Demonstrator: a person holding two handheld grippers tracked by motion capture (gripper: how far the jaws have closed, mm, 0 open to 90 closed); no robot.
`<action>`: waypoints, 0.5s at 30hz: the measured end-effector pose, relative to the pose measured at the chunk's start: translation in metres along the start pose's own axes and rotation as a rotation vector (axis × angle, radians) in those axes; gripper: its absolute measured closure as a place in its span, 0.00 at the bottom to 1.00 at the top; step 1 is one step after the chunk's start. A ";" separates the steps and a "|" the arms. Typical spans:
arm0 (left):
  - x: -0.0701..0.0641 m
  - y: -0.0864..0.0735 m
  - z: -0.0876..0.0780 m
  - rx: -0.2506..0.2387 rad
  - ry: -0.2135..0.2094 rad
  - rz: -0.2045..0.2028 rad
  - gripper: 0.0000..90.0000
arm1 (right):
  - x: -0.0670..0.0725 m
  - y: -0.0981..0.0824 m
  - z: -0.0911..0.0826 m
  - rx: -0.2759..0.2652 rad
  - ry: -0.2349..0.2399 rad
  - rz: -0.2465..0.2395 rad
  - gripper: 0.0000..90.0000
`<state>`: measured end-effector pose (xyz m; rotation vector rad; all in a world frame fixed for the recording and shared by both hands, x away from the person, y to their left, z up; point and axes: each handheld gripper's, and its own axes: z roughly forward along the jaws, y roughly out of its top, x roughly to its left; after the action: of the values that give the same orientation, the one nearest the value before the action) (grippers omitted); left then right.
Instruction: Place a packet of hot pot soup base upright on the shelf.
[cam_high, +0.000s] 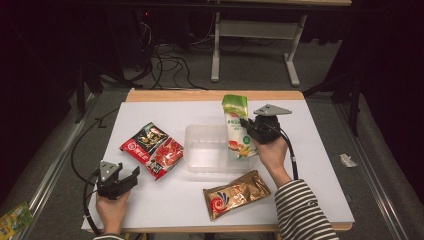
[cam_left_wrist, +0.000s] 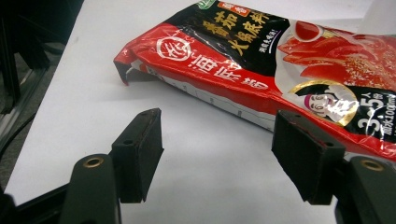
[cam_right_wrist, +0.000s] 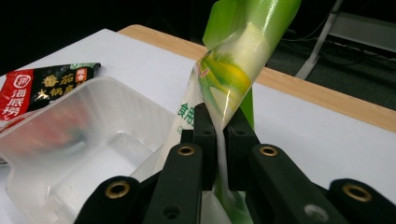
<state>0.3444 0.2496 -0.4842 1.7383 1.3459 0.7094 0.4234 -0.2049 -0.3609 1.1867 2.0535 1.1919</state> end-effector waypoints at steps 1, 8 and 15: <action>0.000 0.000 0.000 0.001 0.000 0.001 0.38 | 0.000 -0.001 0.001 0.006 0.003 0.002 0.95; 0.000 0.000 0.000 0.000 0.001 0.000 0.38 | 0.002 -0.003 0.003 0.022 0.013 -0.004 0.93; 0.000 0.000 0.000 0.003 0.001 0.001 0.38 | 0.001 -0.004 0.003 0.028 0.027 -0.004 0.93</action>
<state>0.3444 0.2497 -0.4841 1.7414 1.3474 0.7095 0.4232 -0.2033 -0.3658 1.1852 2.0978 1.1876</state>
